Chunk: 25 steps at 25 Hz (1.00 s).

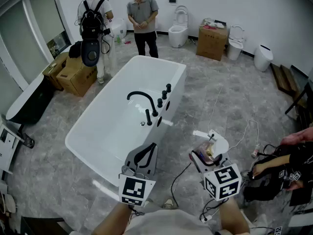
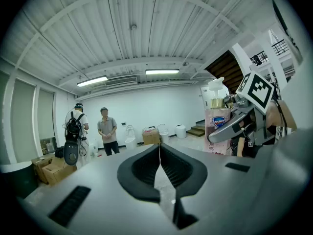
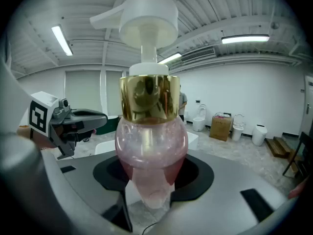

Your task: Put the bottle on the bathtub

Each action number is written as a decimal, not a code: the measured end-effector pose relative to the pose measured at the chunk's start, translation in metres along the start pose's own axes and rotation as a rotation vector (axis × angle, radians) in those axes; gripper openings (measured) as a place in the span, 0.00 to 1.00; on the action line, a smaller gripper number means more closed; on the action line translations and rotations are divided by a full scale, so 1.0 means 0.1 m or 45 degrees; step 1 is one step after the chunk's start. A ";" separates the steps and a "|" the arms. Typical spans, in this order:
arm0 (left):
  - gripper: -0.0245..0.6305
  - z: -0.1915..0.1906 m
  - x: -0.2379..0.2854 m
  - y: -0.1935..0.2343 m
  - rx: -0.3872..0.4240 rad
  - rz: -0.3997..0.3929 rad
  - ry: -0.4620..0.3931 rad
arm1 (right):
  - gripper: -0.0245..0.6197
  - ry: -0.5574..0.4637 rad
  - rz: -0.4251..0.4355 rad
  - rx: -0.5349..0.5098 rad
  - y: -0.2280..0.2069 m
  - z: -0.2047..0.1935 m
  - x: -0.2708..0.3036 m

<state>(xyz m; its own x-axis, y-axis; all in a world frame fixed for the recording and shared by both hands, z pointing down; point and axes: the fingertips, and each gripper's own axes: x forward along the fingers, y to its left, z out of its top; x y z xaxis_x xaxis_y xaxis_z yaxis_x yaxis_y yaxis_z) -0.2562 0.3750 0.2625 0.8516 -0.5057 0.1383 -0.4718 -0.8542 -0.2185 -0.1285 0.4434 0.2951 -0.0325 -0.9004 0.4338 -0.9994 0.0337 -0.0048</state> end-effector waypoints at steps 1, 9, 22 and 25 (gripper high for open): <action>0.07 -0.01 0.02 0.01 0.000 0.000 0.001 | 0.41 -0.012 -0.003 0.015 -0.03 0.00 0.01; 0.07 -0.09 0.18 0.01 -0.027 0.012 0.049 | 0.41 -0.049 -0.011 0.063 -0.20 0.02 0.03; 0.07 -0.24 0.86 0.16 -0.011 -0.050 0.040 | 0.41 -0.075 -0.028 0.060 -0.60 0.05 0.52; 0.07 -0.32 1.12 0.28 -0.011 -0.063 0.039 | 0.41 -0.067 -0.027 0.034 -0.74 0.08 0.81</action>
<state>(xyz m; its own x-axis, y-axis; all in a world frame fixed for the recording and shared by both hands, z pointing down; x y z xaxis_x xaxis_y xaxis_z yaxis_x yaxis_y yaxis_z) -0.1812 0.2909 0.3032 0.8664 -0.4664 0.1784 -0.4317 -0.8791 -0.2020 -0.0578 0.3642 0.3230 -0.0112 -0.9223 0.3864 -0.9998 0.0034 -0.0208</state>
